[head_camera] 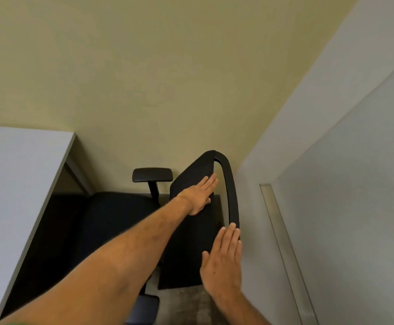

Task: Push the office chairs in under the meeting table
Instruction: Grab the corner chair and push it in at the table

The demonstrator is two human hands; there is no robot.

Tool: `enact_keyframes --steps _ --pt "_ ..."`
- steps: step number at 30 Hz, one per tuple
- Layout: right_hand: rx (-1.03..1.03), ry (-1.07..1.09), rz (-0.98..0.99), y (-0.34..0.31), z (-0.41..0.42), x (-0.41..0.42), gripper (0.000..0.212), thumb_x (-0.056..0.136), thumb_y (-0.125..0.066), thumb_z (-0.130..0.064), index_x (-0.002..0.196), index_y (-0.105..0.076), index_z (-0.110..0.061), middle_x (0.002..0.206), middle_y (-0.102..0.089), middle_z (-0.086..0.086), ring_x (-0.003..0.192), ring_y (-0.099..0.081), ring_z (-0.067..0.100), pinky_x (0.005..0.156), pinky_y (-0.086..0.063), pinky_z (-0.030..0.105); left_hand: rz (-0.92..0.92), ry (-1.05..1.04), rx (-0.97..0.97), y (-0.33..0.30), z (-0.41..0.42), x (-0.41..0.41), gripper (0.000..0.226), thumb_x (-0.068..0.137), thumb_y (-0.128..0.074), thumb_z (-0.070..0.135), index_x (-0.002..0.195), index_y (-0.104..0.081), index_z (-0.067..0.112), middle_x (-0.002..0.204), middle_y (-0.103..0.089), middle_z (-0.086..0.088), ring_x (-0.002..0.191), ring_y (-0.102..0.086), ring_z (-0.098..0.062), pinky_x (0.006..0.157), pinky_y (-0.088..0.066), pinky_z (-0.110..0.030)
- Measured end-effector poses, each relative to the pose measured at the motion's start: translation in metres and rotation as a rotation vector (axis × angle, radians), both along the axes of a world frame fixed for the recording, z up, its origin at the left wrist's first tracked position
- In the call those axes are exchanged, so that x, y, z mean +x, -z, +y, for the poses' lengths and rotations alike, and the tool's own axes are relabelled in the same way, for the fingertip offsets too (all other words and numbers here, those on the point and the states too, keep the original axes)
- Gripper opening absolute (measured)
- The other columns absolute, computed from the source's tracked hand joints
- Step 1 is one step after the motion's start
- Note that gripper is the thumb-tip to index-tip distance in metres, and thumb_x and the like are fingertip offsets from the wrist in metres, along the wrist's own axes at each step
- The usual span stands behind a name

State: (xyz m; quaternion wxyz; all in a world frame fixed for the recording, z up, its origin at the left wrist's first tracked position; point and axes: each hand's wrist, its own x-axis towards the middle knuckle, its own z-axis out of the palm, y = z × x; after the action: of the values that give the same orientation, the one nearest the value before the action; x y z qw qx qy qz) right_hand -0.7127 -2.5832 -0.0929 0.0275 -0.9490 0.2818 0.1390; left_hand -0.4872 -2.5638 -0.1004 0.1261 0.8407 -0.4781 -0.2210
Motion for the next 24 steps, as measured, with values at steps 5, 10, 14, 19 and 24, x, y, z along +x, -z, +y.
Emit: enact_keyframes --steps 5,10,14,19,24 --pt "0.06 -0.148 -0.098 -0.012 -0.002 -0.055 0.082 0.101 -0.021 -0.06 0.157 0.013 -0.011 0.164 0.022 0.011 0.153 0.015 0.028 0.125 0.002 0.044 0.092 0.049 -0.035 -0.004 0.033 -0.074 0.077 0.103 -0.043 0.007 0.16 0.007 0.022 0.166 0.02 0.006 0.153 0.003 -0.018 0.125 -0.011 -0.043" --pt "0.052 -0.397 -0.089 -0.023 -0.027 -0.07 0.073 0.104 -0.013 -0.053 0.159 -0.001 -0.008 0.168 0.004 0.013 0.155 0.01 0.026 0.127 -0.001 0.046 0.165 0.003 -0.065 -0.013 0.089 -0.151 0.083 0.096 -0.045 -0.006 0.161 -0.002 0.024 0.168 0.008 0.007 0.153 -0.004 -0.013 0.123 -0.009 -0.031" --pt "0.062 -0.538 -0.061 -0.02 -0.033 -0.075 0.071 0.105 -0.013 -0.052 0.159 -0.002 -0.008 0.169 0.004 0.011 0.155 0.011 0.024 0.126 0.002 0.043 0.244 -0.166 -0.095 -0.021 0.142 -0.203 0.067 0.103 -0.042 0.008 0.16 -0.014 0.028 0.167 -0.012 0.011 0.151 -0.016 -0.009 0.124 -0.013 -0.033" --pt "0.089 -0.694 -0.062 -0.01 -0.025 -0.084 0.071 0.103 -0.008 -0.055 0.16 -0.001 -0.013 0.169 0.003 0.005 0.154 0.012 0.019 0.125 0.005 0.04 0.303 -0.383 -0.073 -0.021 0.212 -0.259 0.055 0.108 -0.038 0.02 0.16 -0.02 0.027 0.166 -0.02 0.006 0.152 -0.014 -0.012 0.125 -0.012 -0.035" --pt "0.148 -0.759 -0.088 -0.006 0.006 -0.098 0.067 0.104 -0.014 -0.056 0.158 -0.027 -0.019 0.164 -0.029 0.003 0.155 -0.013 0.023 0.126 -0.007 0.044 0.071 -0.578 0.113 -0.023 0.287 -0.283 0.051 0.109 -0.026 0.039 0.158 -0.027 0.024 0.165 -0.027 -0.001 0.151 -0.022 -0.019 0.122 -0.015 -0.038"
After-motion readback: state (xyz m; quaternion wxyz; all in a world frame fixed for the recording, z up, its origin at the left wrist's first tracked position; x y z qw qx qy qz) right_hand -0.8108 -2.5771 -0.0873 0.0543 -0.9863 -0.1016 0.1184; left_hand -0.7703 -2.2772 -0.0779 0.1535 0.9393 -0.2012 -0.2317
